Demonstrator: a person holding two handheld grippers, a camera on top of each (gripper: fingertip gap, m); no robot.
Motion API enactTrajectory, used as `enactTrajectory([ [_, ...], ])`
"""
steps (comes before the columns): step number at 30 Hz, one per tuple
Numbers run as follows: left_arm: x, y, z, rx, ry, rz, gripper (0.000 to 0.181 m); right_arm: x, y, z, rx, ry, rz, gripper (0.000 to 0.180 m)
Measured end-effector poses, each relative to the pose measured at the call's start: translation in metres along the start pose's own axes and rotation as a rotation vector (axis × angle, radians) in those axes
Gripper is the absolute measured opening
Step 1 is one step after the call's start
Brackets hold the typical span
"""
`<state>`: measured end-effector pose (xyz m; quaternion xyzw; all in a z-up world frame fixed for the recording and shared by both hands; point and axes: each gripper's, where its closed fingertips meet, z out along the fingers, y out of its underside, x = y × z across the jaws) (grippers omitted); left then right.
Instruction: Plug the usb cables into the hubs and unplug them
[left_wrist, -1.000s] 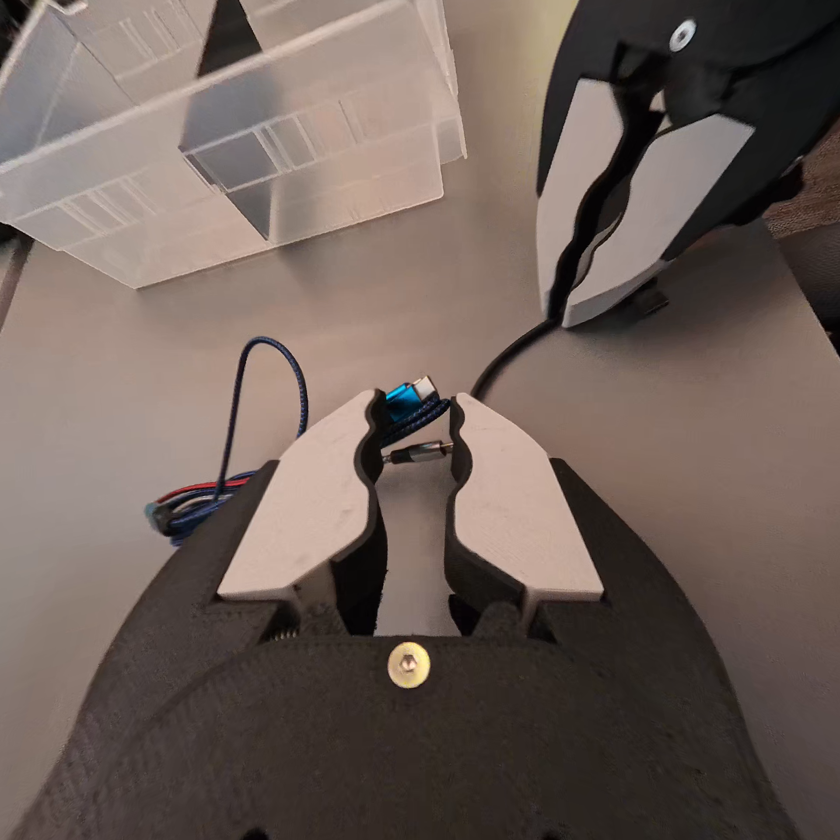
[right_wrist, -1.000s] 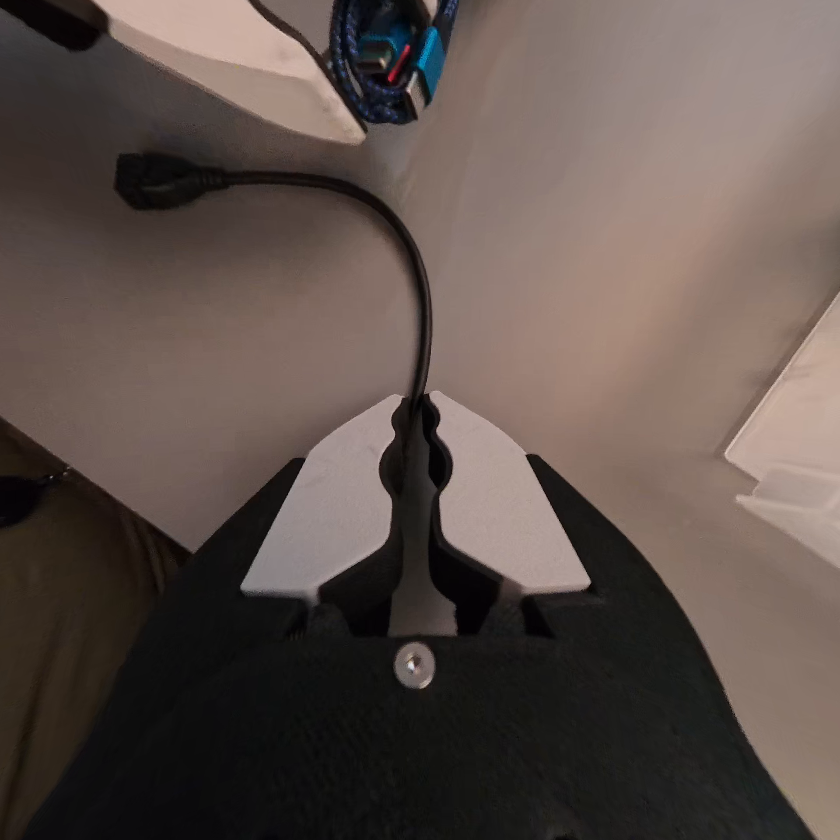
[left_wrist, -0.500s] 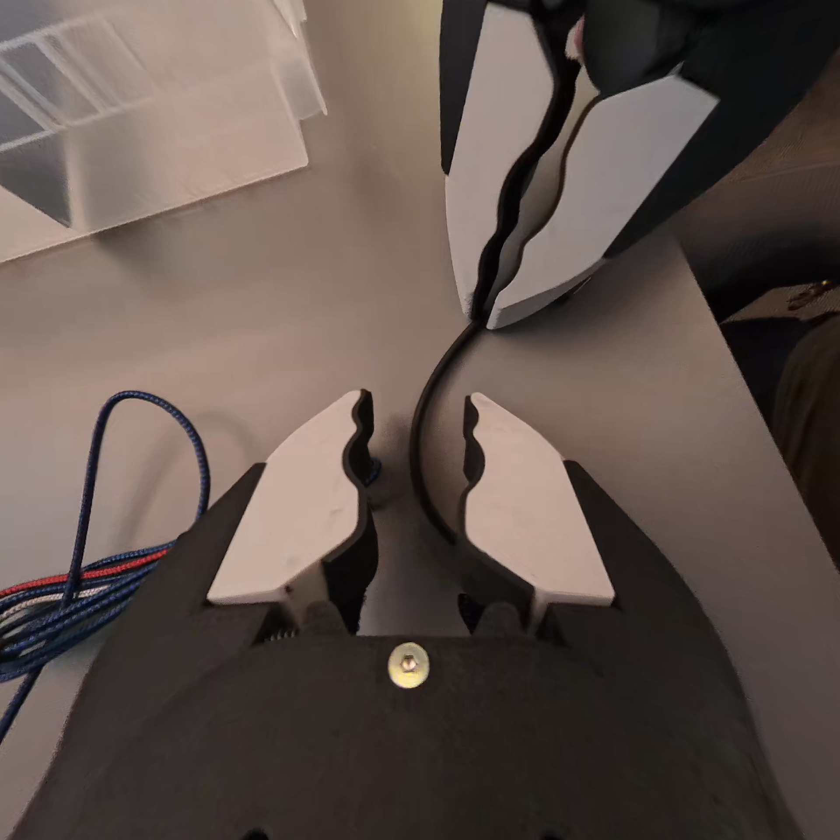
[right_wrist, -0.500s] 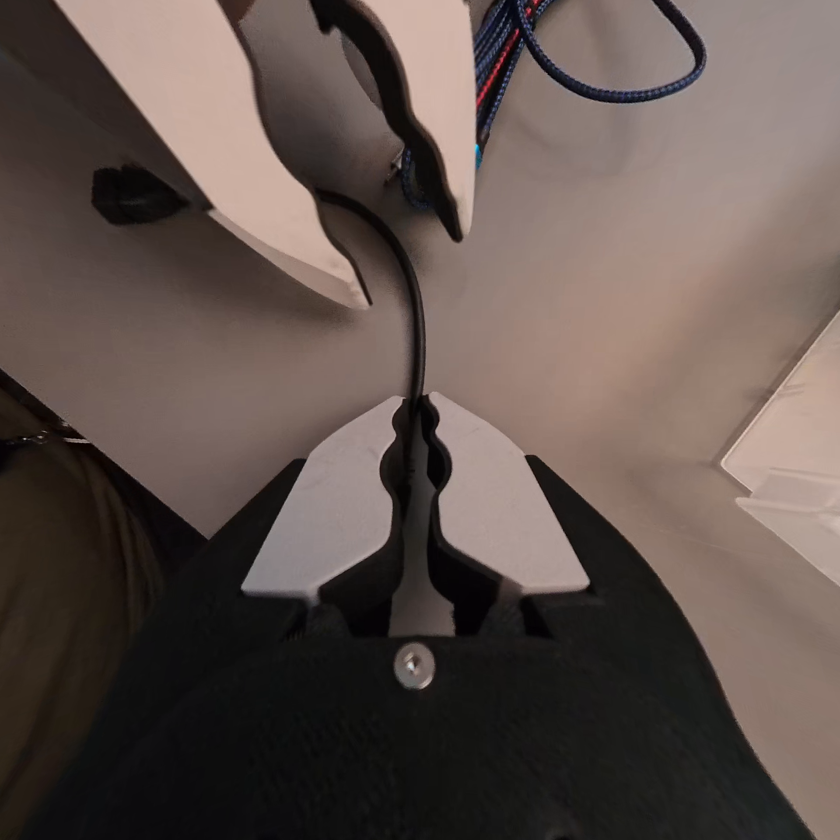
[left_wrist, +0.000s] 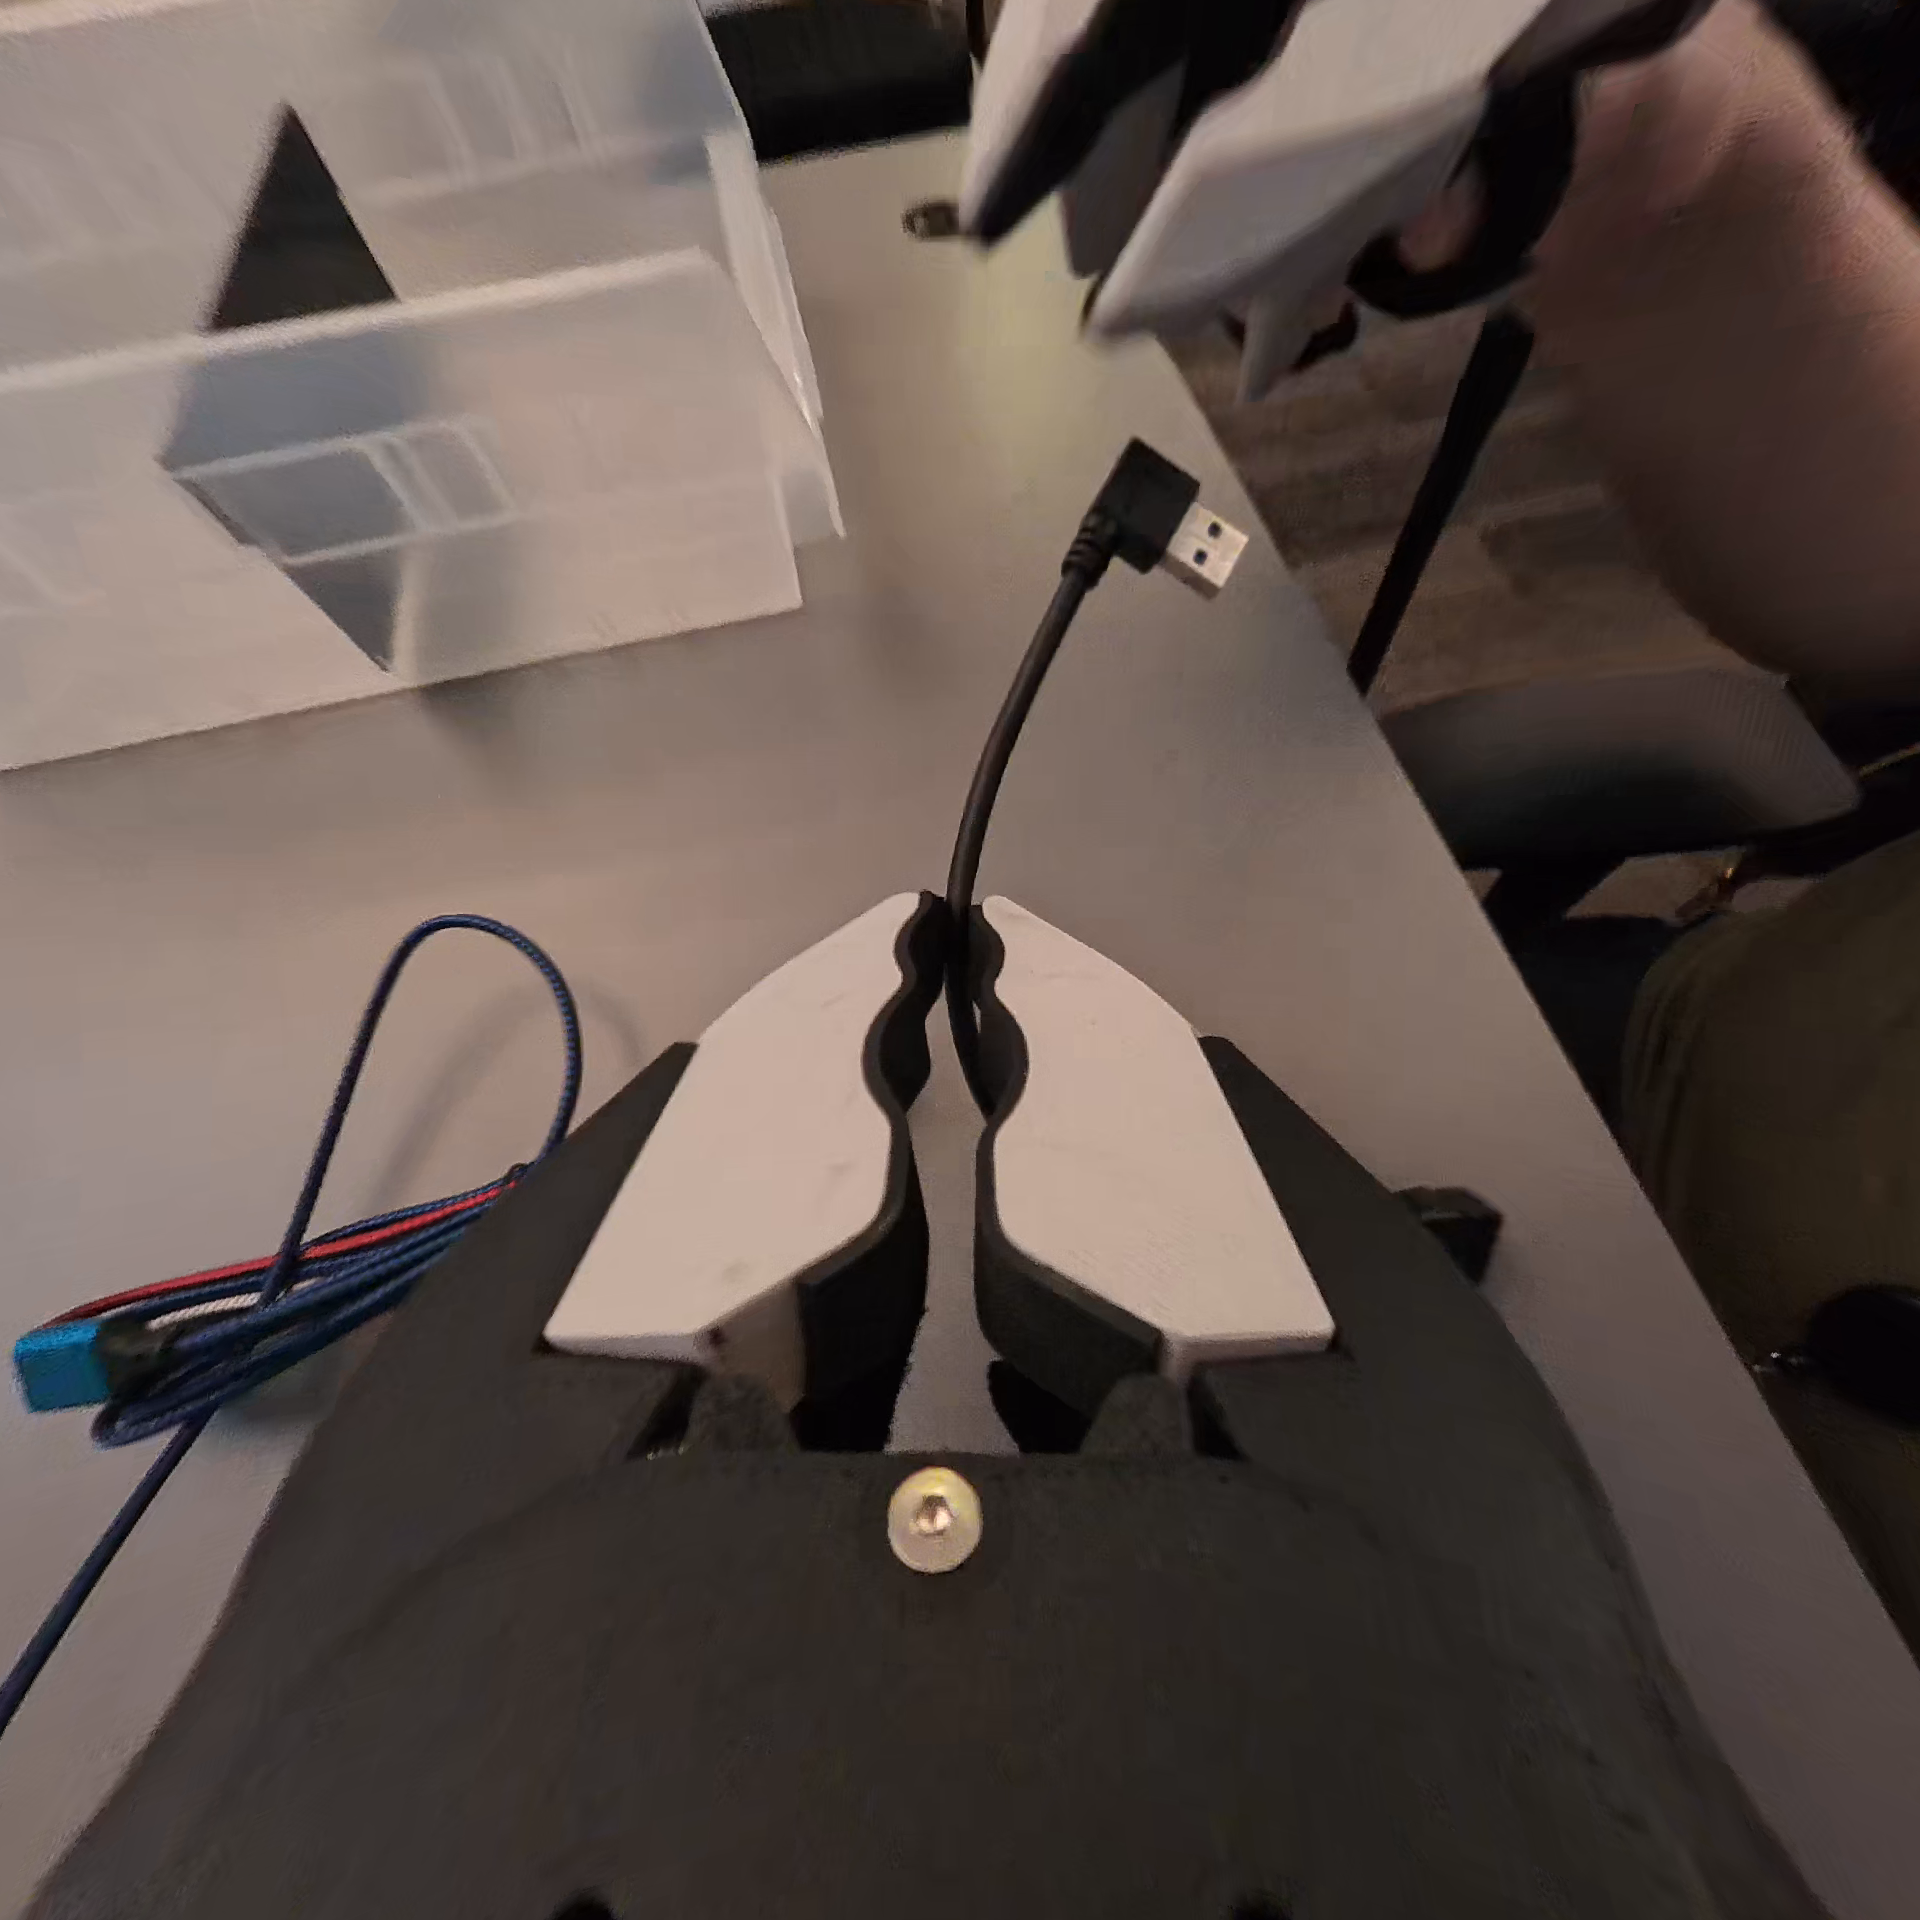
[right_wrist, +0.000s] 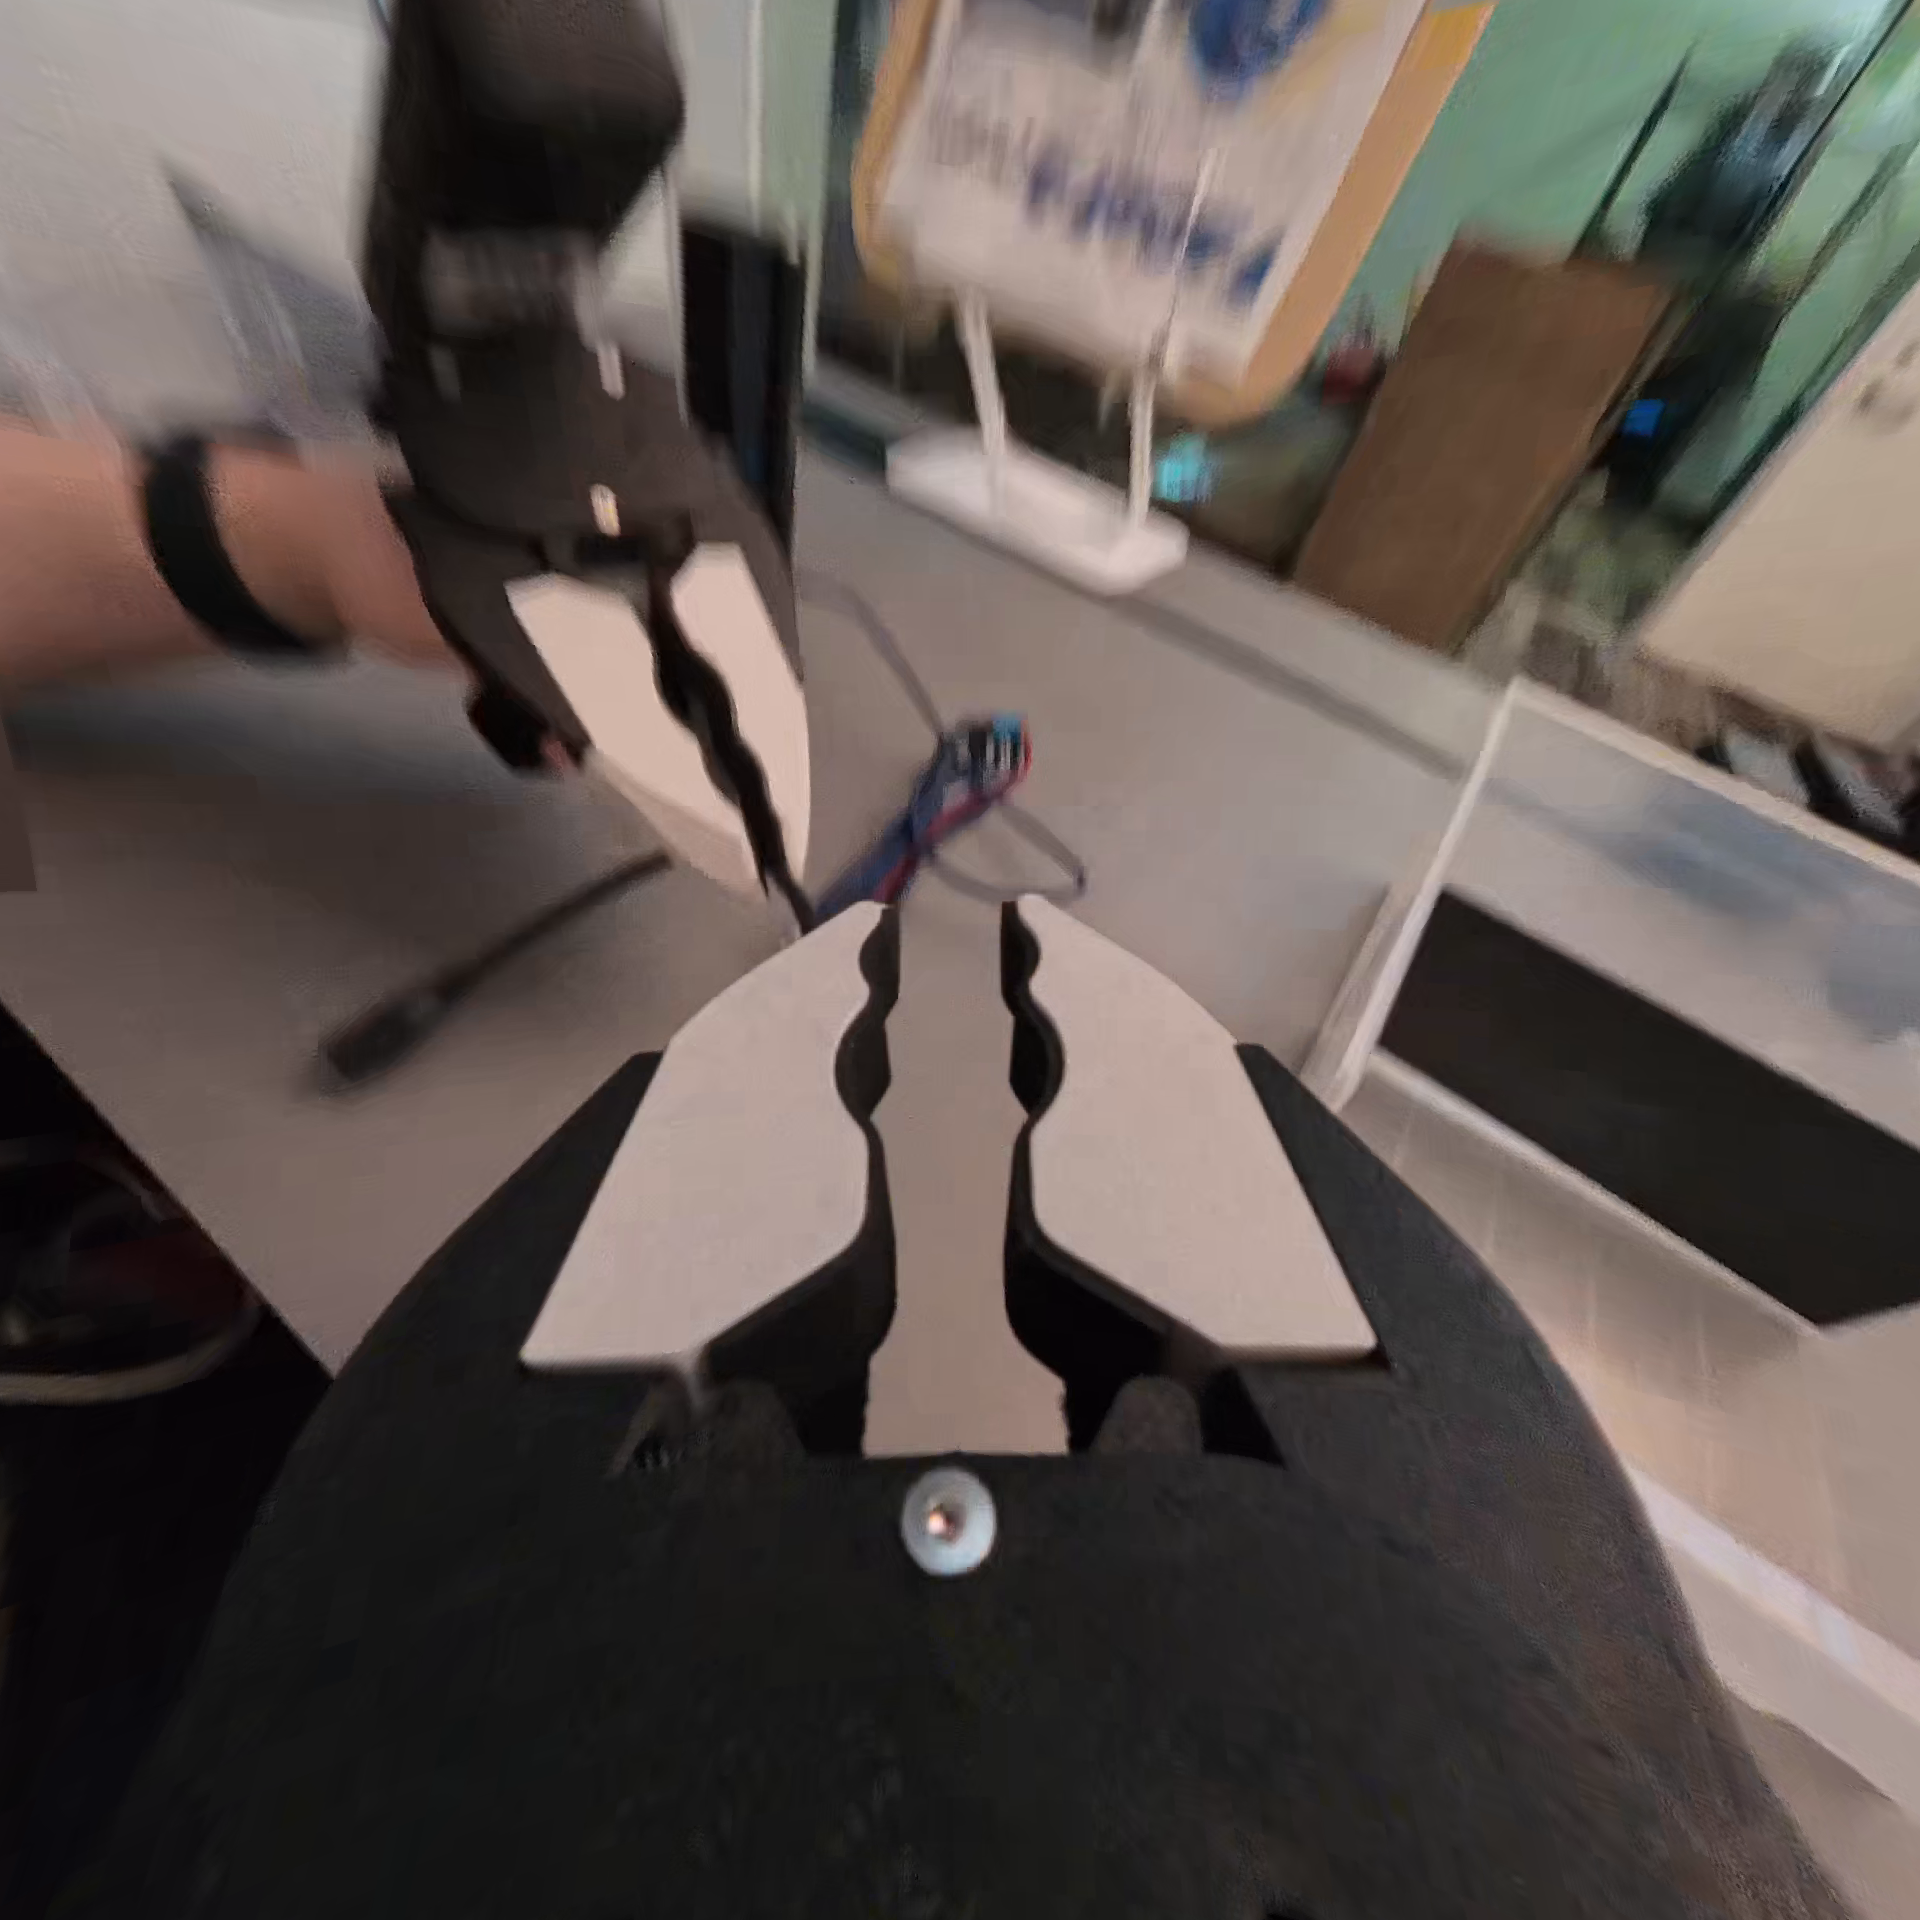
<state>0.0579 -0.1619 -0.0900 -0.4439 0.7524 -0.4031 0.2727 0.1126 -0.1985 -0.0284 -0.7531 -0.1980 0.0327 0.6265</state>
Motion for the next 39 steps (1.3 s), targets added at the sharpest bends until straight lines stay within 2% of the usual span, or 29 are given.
enactTrajectory([
  [1, -0.001, -0.004, -0.007, 0.037, -0.003, -0.012, 0.003, 0.002, -0.016, -0.010, 0.119, -0.020, 0.040, 0.018],
  [4, 0.004, -0.016, -0.025, 0.158, 0.041, -0.054, 0.003, 0.001, -0.038, -0.024, 0.342, -0.103, 0.069, 0.019],
  [8, 0.016, -0.028, -0.042, 0.293, 0.179, -0.156, 0.003, -0.026, -0.026, -0.001, 0.351, -0.249, -0.081, 0.028],
  [13, 0.028, -0.029, -0.053, 0.352, 0.272, -0.197, 0.003, -0.065, -0.056, 0.016, 0.476, -0.436, -0.191, 0.035],
  [16, 0.038, -0.030, -0.061, 0.389, 0.340, -0.228, 0.003, -0.077, -0.068, 0.017, 0.525, -0.639, -0.092, 0.023],
  [19, 0.043, -0.030, -0.067, 0.420, 0.378, -0.243, 0.003, -0.081, -0.078, 0.014, 0.598, -0.733, -0.044, 0.007],
  [21, 0.044, -0.030, -0.070, 0.426, 0.394, -0.256, 0.003, -0.084, -0.082, 0.015, 0.619, -0.757, -0.036, 0.010],
  [23, 0.045, -0.032, -0.074, 0.446, 0.423, -0.278, 0.003, -0.091, -0.084, 0.015, 0.625, -0.800, -0.028, 0.021],
  [26, 0.045, -0.033, -0.077, 0.463, 0.464, -0.320, 0.003, -0.097, -0.088, 0.018, 0.620, -0.830, -0.045, 0.023],
  [28, 0.048, -0.030, -0.076, 0.448, 0.478, -0.330, 0.003, -0.099, -0.088, 0.020, 0.606, -0.855, -0.060, 0.008],
  [30, 0.052, -0.028, -0.074, 0.429, 0.491, -0.348, 0.003, -0.098, -0.089, 0.022, 0.604, -0.877, -0.039, 0.008],
  [32, 0.057, -0.026, -0.074, 0.423, 0.516, -0.366, 0.003, -0.100, -0.089, 0.023, 0.612, -0.895, -0.034, 0.022],
  [35, 0.062, -0.021, -0.076, 0.409, 0.537, -0.389, 0.003, -0.113, -0.085, 0.019, 0.588, -0.978, -0.043, 0.021],
  [37, 0.064, -0.016, -0.079, 0.407, 0.522, -0.379, 0.003, -0.118, -0.084, 0.023, 0.578, -0.984, -0.065, 0.008],
  [39, 0.065, -0.012, -0.084, 0.422, 0.507, -0.373, 0.003, -0.120, -0.085, 0.028, 0.567, -0.984, -0.047, 0.007],
])
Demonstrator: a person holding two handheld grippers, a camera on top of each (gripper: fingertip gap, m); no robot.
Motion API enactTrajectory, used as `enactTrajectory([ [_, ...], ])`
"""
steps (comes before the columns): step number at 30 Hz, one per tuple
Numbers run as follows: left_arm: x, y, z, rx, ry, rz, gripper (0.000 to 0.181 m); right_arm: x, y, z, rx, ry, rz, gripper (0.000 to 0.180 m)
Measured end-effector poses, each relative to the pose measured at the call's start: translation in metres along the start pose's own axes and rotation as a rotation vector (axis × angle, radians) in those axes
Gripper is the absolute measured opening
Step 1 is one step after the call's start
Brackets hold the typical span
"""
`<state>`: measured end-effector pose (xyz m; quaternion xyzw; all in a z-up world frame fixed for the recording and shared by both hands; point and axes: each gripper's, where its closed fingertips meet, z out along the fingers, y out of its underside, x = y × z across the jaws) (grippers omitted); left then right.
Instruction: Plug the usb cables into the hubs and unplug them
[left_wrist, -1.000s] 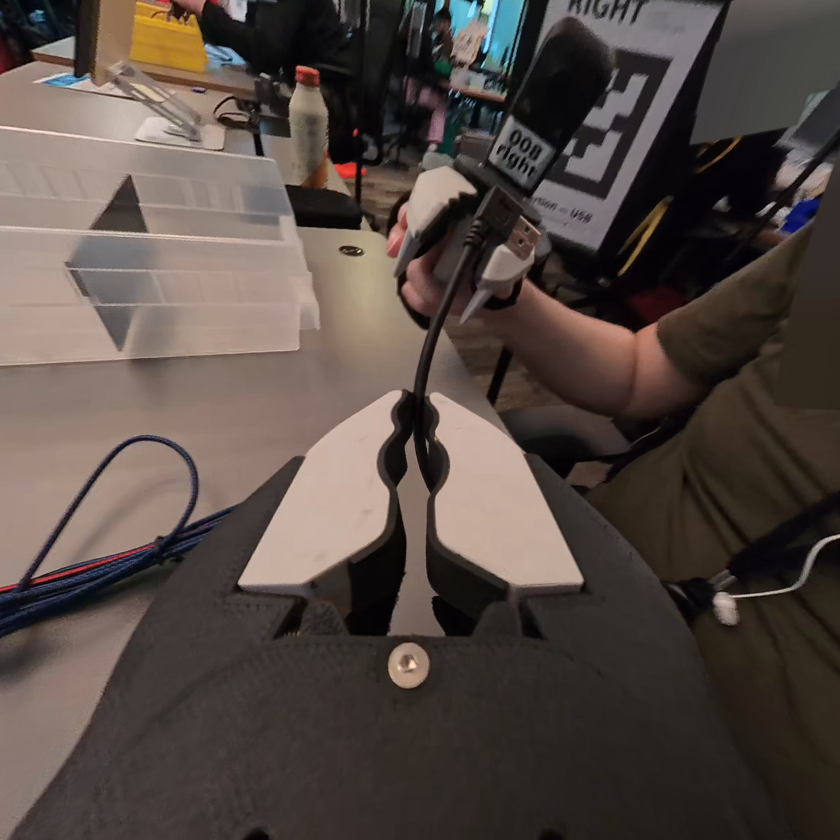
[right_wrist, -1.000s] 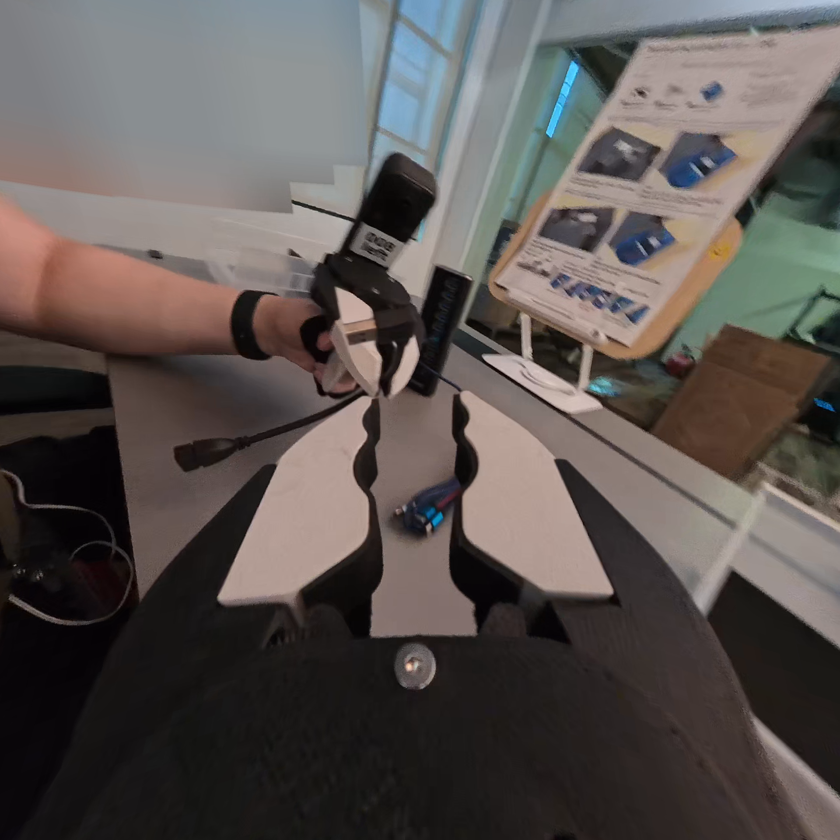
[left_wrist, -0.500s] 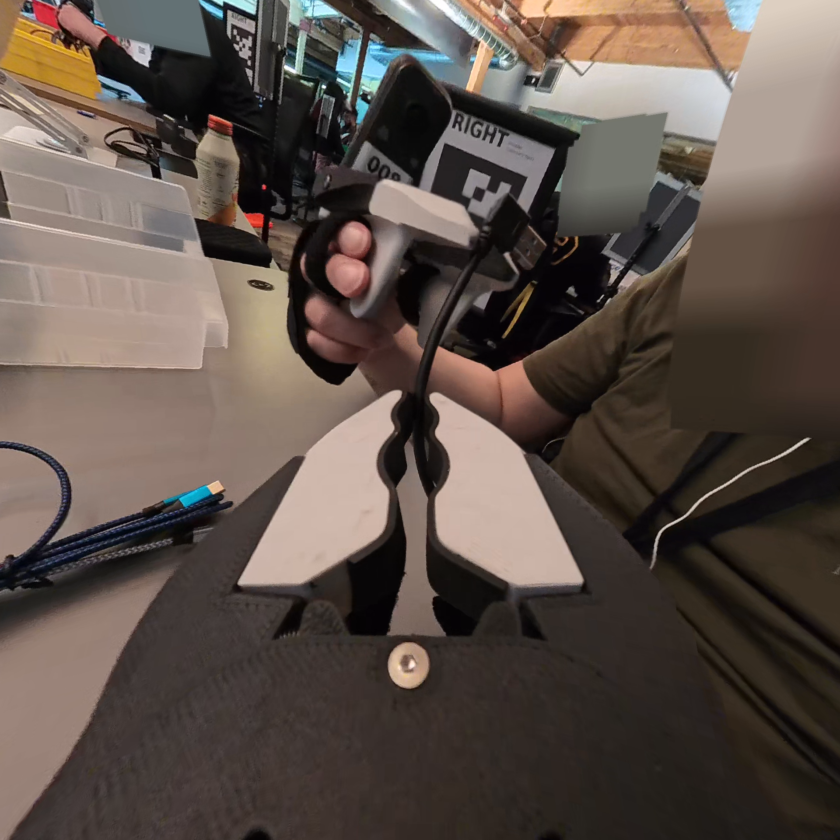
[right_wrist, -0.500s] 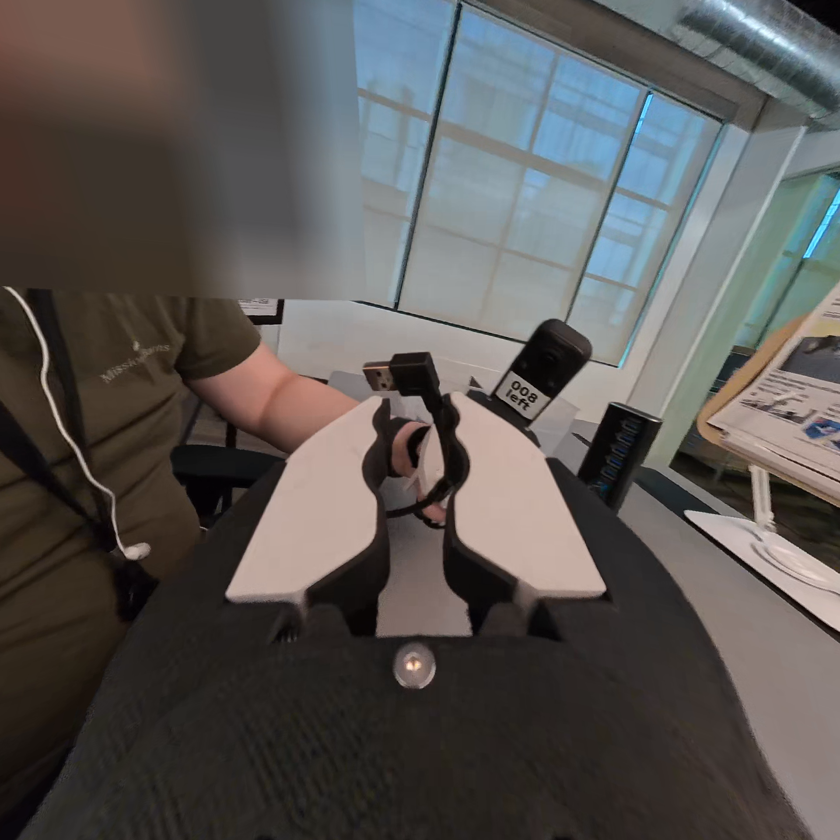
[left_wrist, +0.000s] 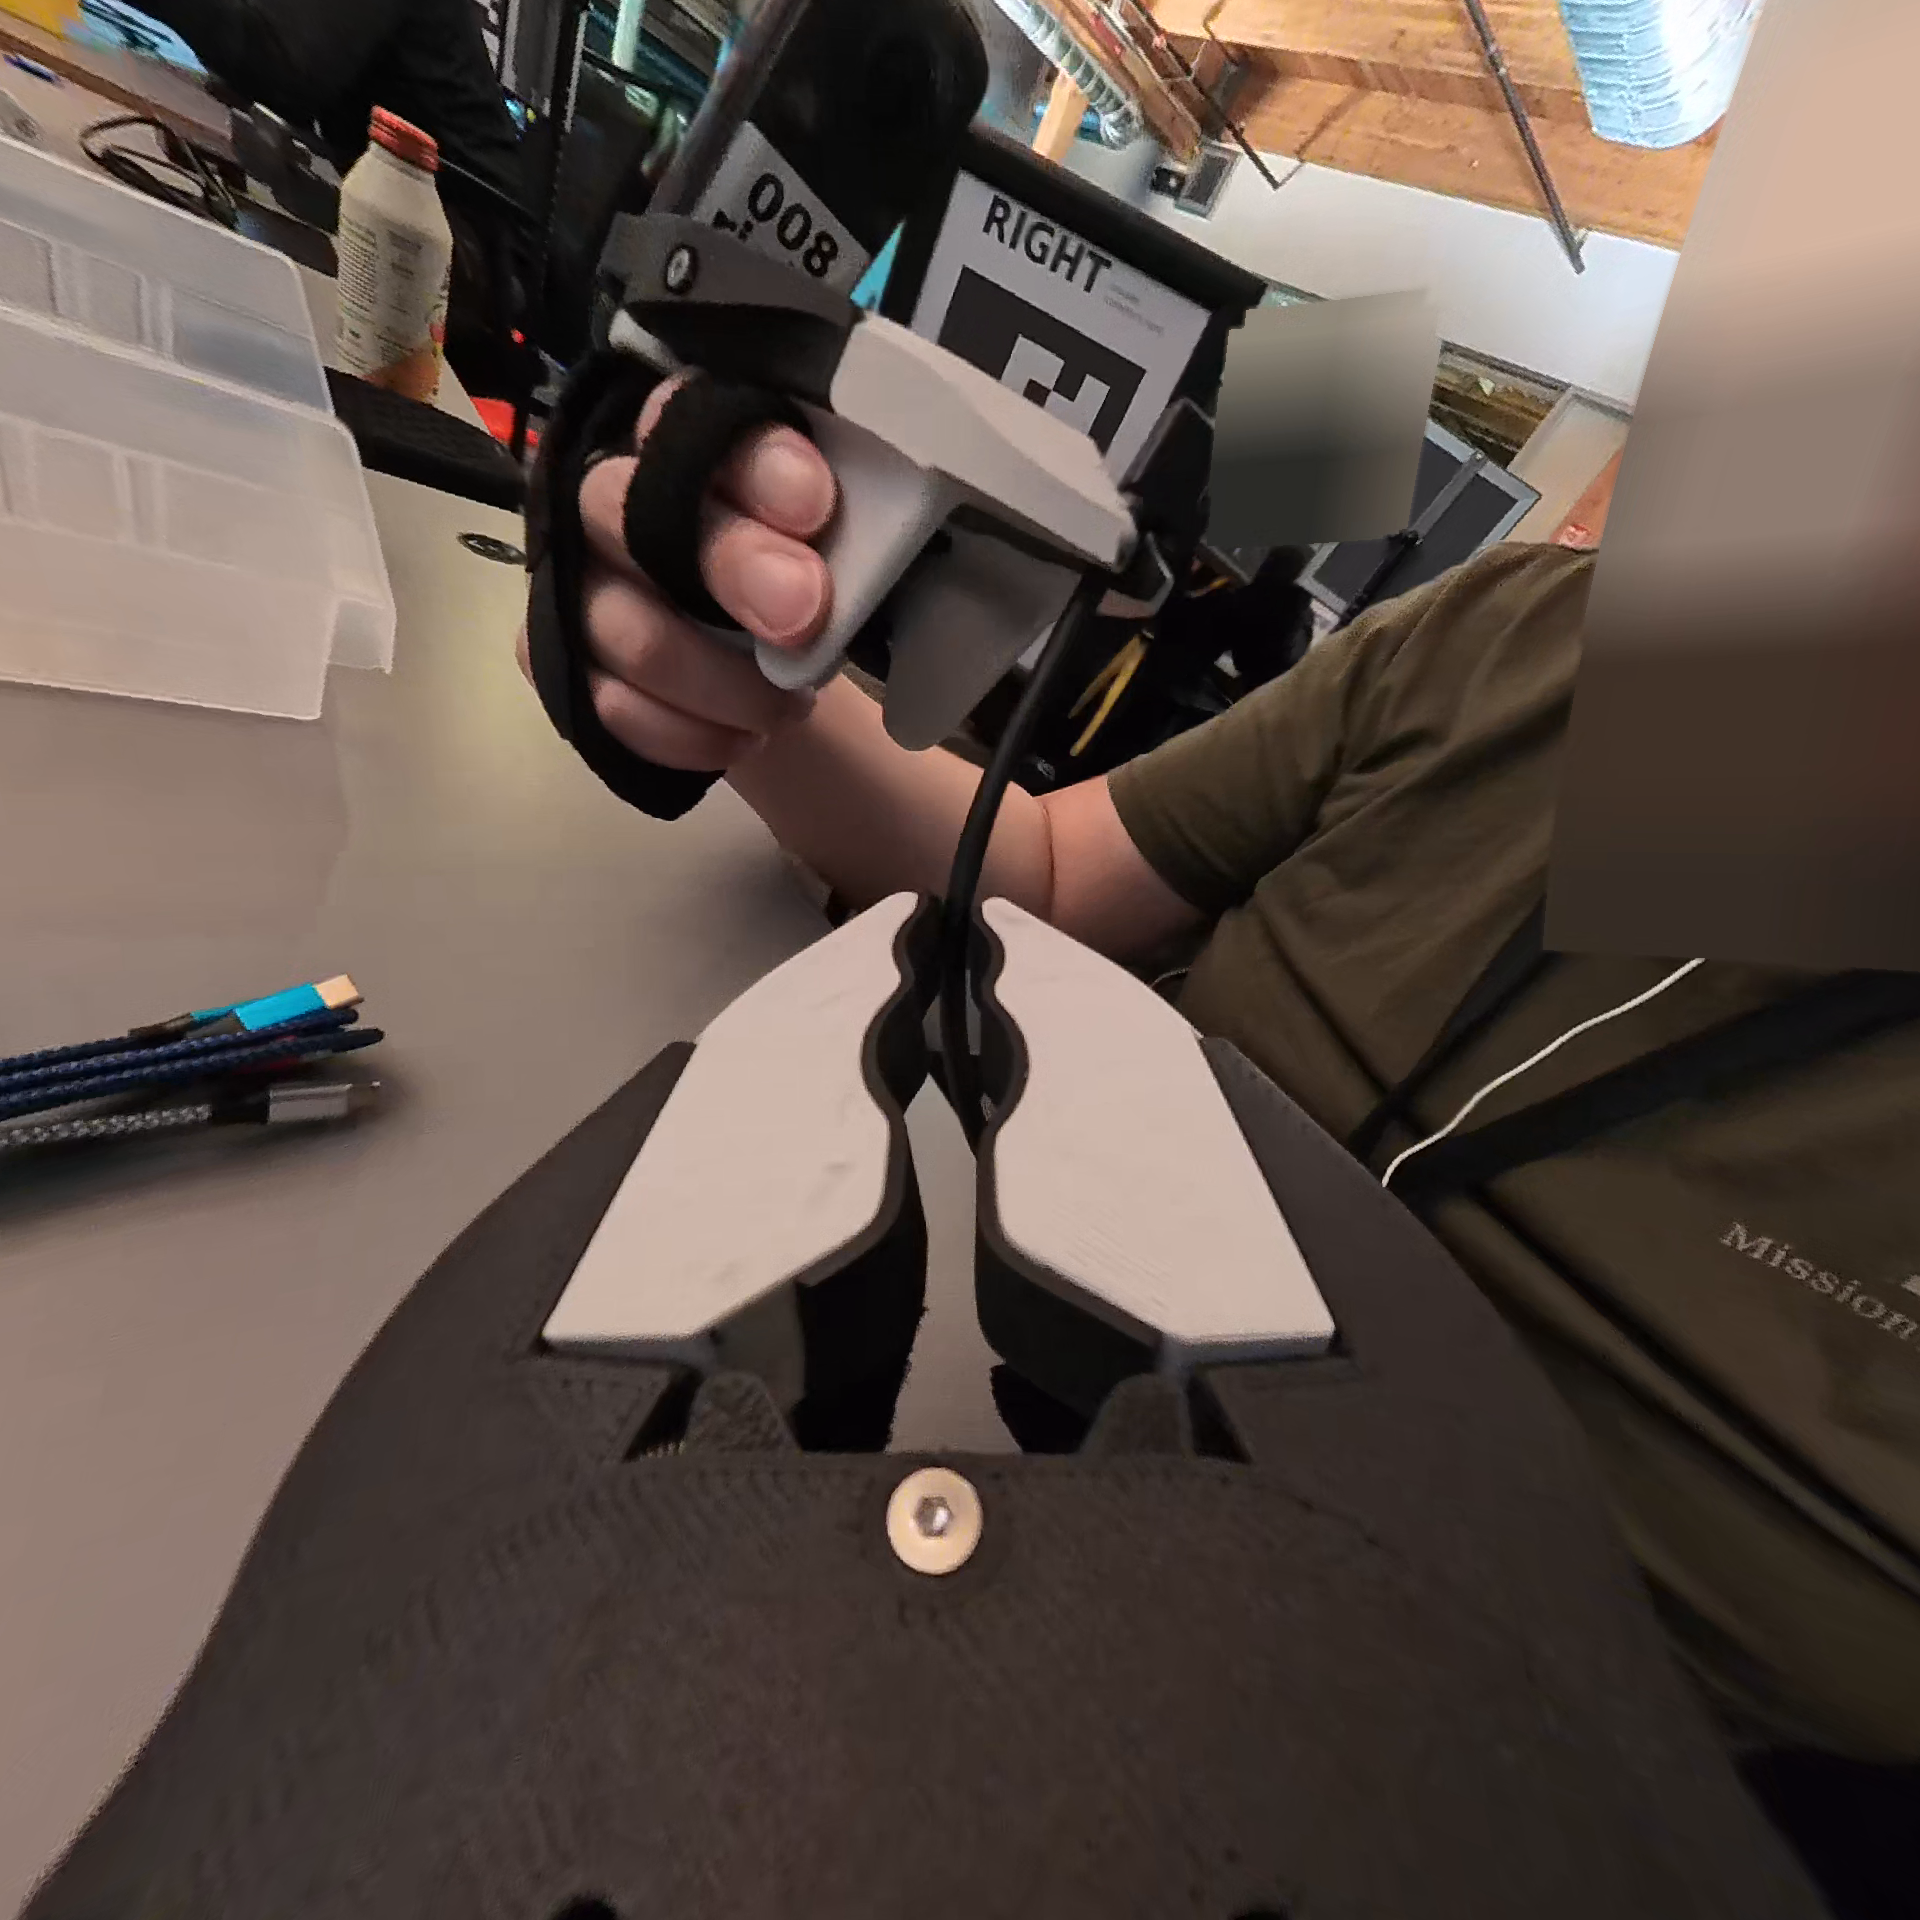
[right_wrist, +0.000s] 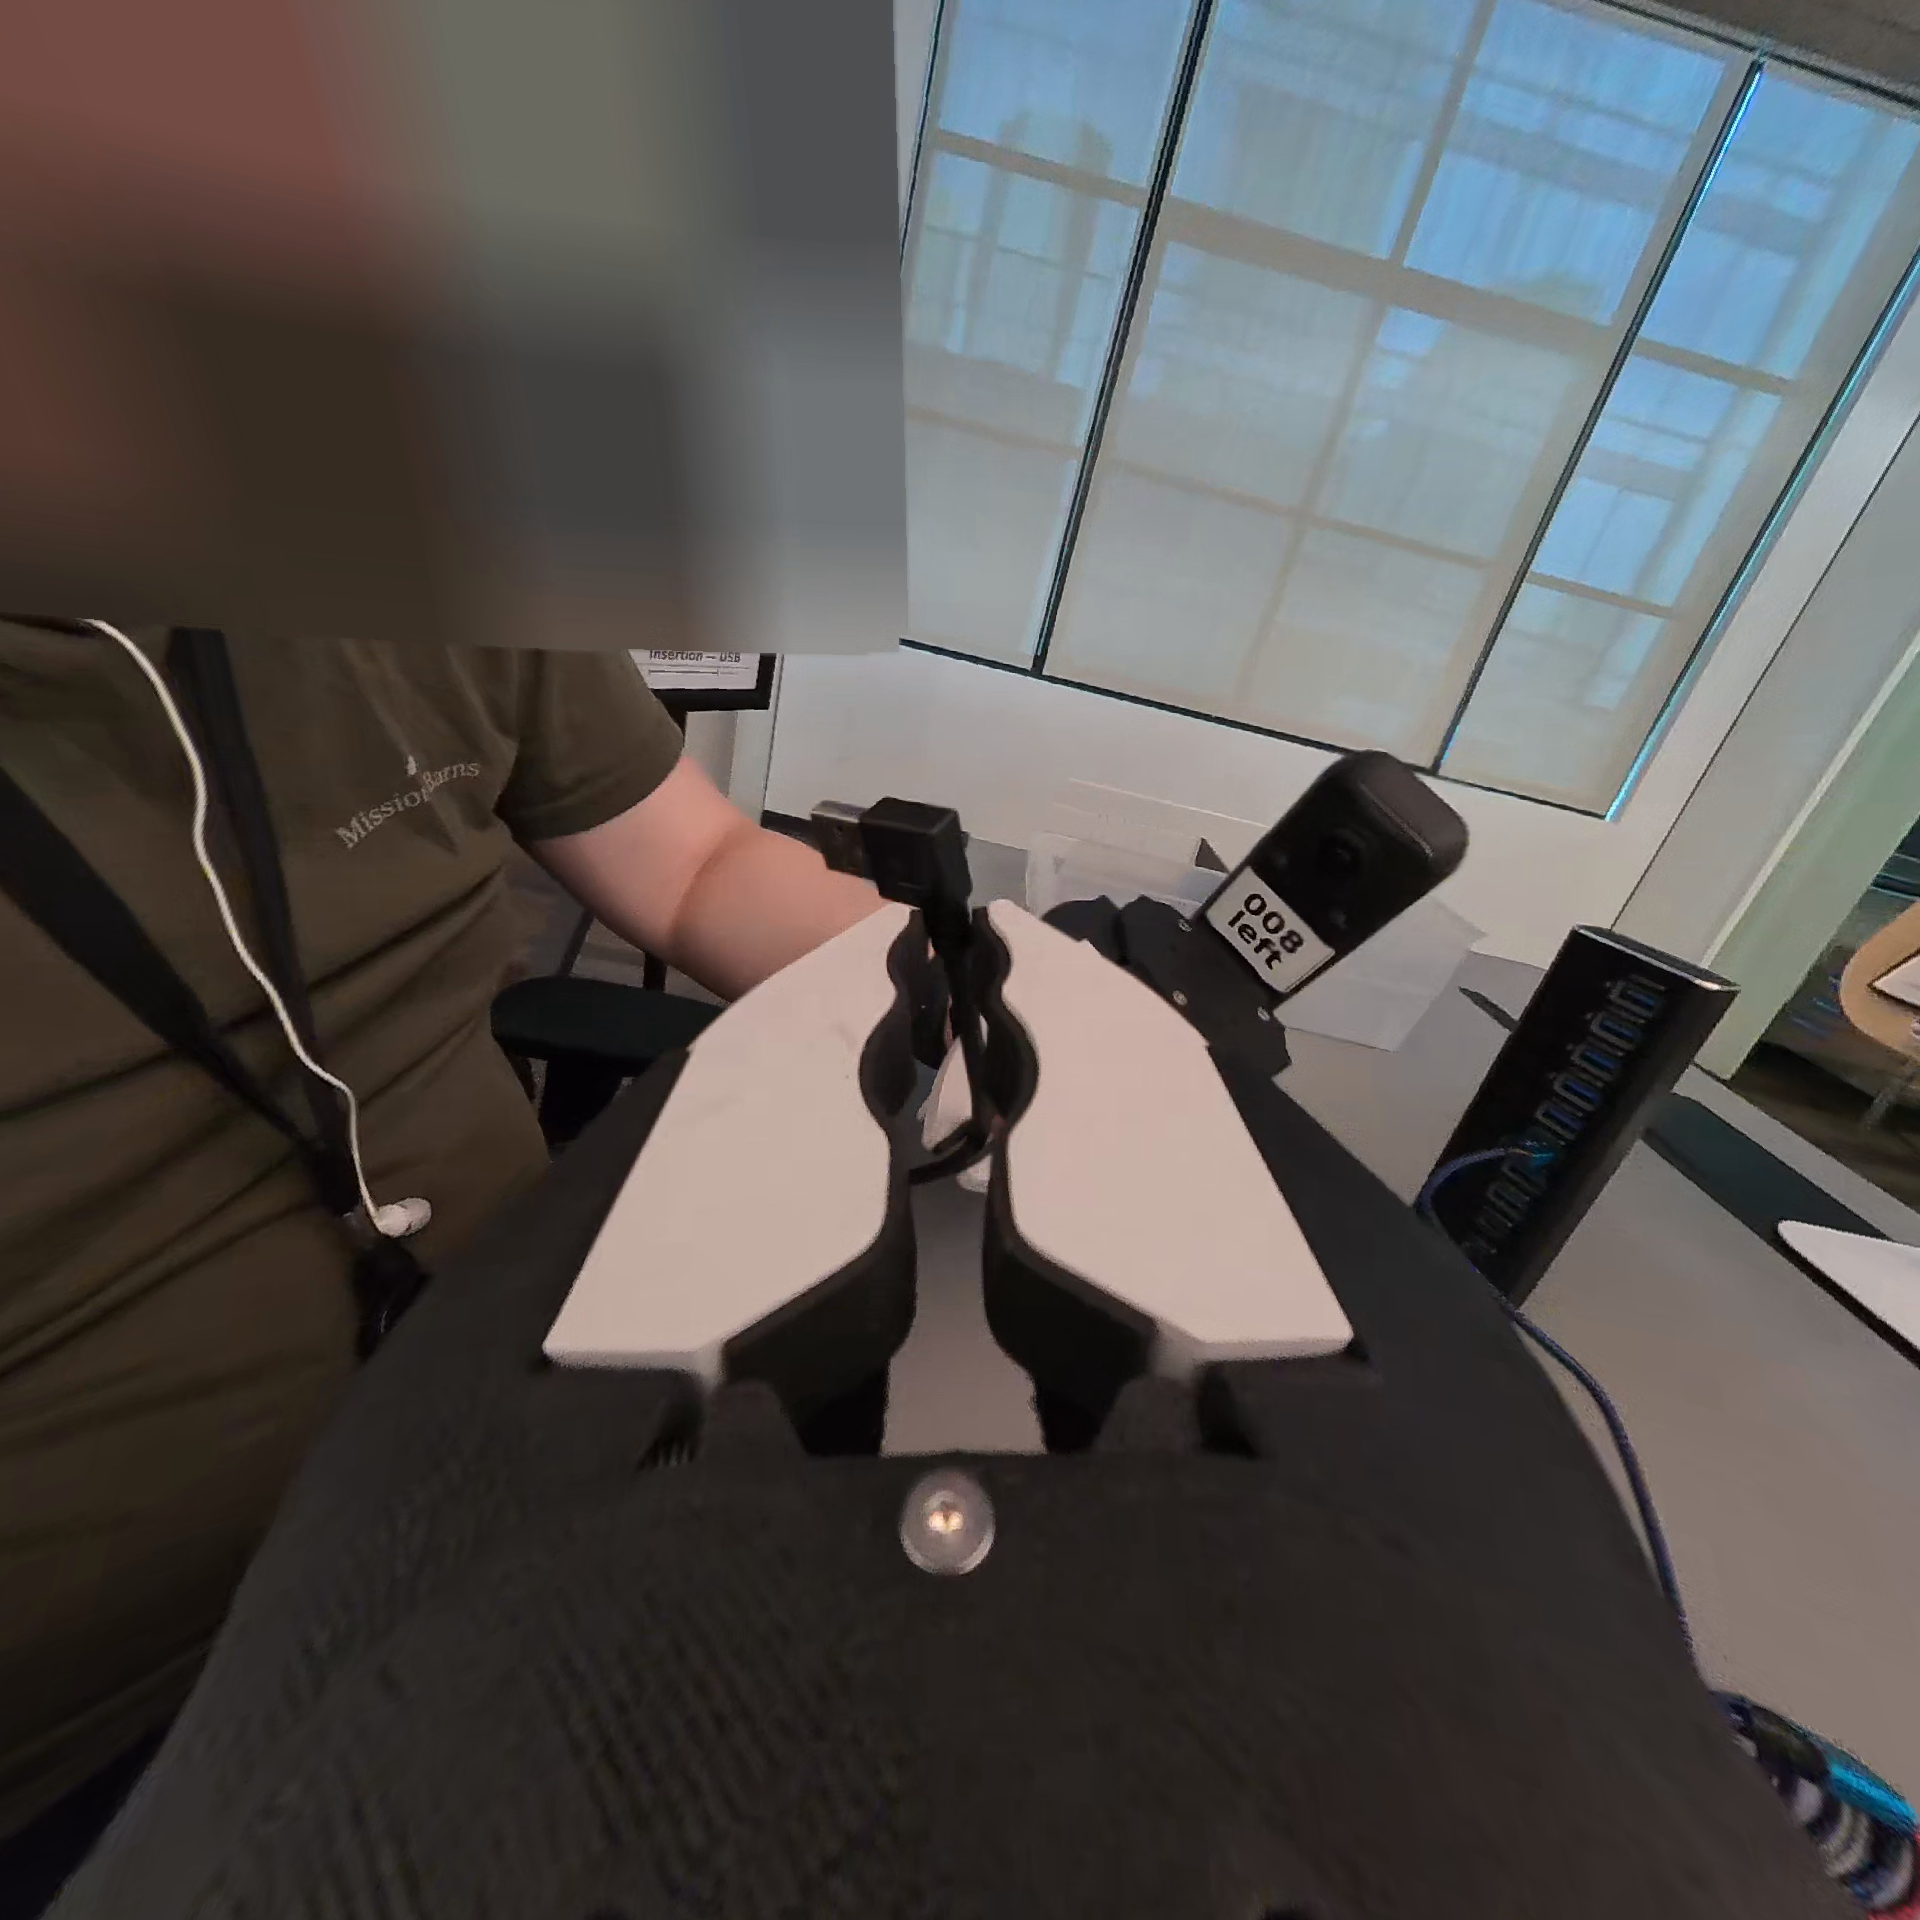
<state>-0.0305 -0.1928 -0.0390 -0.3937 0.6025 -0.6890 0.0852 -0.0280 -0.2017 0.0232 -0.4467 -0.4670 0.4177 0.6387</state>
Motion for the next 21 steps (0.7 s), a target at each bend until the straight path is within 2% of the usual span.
enactTrajectory([
  [4, -0.006, 0.001, -0.017, 0.051, -0.099, -0.003, 0.005, 0.013, 0.008, 0.005, 0.008, 0.082, 0.006, 0.007],
  [6, -0.013, 0.000, -0.032, 0.061, -0.199, -0.009, 0.030, 0.024, 0.013, 0.006, -0.006, 0.162, 0.000, 0.007],
  [7, -0.015, -0.002, -0.041, 0.070, -0.245, 0.004, 0.036, 0.031, 0.015, 0.006, -0.011, 0.210, -0.009, 0.007],
  [12, -0.010, -0.021, -0.088, 0.143, -0.472, 0.170, 0.042, 0.064, 0.023, -0.006, -0.058, 0.482, -0.035, 0.007],
  [16, 0.000, -0.030, -0.107, 0.228, -0.499, 0.194, 0.041, 0.069, 0.024, -0.001, -0.001, 0.483, 0.101, 0.007],
  [19, -0.001, -0.028, -0.104, 0.231, -0.473, 0.170, 0.038, 0.076, 0.020, 0.003, 0.123, 0.451, 0.269, 0.007],
  [21, -0.003, -0.023, -0.097, 0.193, -0.468, 0.164, 0.038, 0.077, 0.013, 0.005, 0.229, 0.371, 0.406, 0.007],
])
